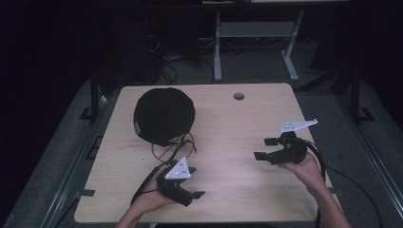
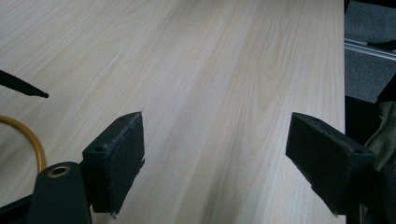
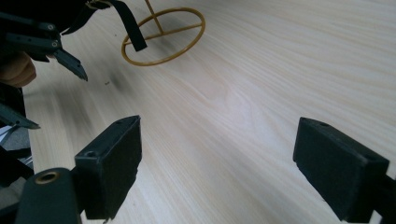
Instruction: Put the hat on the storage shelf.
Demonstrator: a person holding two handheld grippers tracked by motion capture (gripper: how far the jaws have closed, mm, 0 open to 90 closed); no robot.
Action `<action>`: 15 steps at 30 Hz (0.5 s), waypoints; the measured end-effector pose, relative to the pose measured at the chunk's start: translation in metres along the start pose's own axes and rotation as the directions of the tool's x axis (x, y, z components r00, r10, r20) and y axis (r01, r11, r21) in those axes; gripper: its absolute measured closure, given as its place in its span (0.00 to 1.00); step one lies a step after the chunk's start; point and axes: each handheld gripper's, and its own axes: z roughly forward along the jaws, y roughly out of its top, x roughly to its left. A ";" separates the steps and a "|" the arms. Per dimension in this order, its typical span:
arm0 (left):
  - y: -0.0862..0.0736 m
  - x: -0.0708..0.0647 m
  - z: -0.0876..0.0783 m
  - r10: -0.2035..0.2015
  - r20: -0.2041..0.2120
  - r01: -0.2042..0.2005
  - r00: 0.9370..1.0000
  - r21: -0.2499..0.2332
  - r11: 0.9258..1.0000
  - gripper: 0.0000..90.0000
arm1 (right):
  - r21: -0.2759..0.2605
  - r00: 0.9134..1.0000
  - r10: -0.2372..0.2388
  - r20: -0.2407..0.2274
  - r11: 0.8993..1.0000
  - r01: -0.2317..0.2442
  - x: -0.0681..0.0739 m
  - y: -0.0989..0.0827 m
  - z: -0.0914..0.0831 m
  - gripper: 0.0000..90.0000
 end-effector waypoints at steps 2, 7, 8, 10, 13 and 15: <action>0.000 0.000 0.000 0.001 0.000 -0.001 1.000 -0.003 1.000 0.22 | 0.003 1.000 0.003 0.001 1.000 -0.003 0.000 -0.004 -0.001 0.17; 0.000 0.000 0.000 0.002 -0.007 -0.002 1.000 -0.006 1.000 0.22 | 0.012 1.000 0.013 0.010 1.000 -0.013 -0.001 -0.022 -0.003 0.17; 0.000 0.000 0.000 0.002 -0.007 -0.002 1.000 -0.006 1.000 0.22 | 0.012 1.000 0.013 0.010 1.000 -0.013 -0.001 -0.022 -0.003 0.17; -0.001 0.000 0.001 0.004 -0.009 -0.004 1.000 -0.010 1.000 0.22 | 0.010 1.000 0.022 0.013 1.000 -0.022 -0.002 -0.027 -0.004 0.17; -0.001 -0.001 0.001 0.023 -0.023 -0.023 0.999 -0.006 1.000 0.22 | 0.001 0.999 0.029 0.029 1.000 -0.029 -0.001 -0.036 -0.007 0.17; -0.002 -0.001 0.001 0.034 -0.026 -0.034 0.999 -0.004 0.999 0.22 | 0.001 0.999 0.027 0.036 1.000 -0.027 -0.001 -0.038 -0.008 0.17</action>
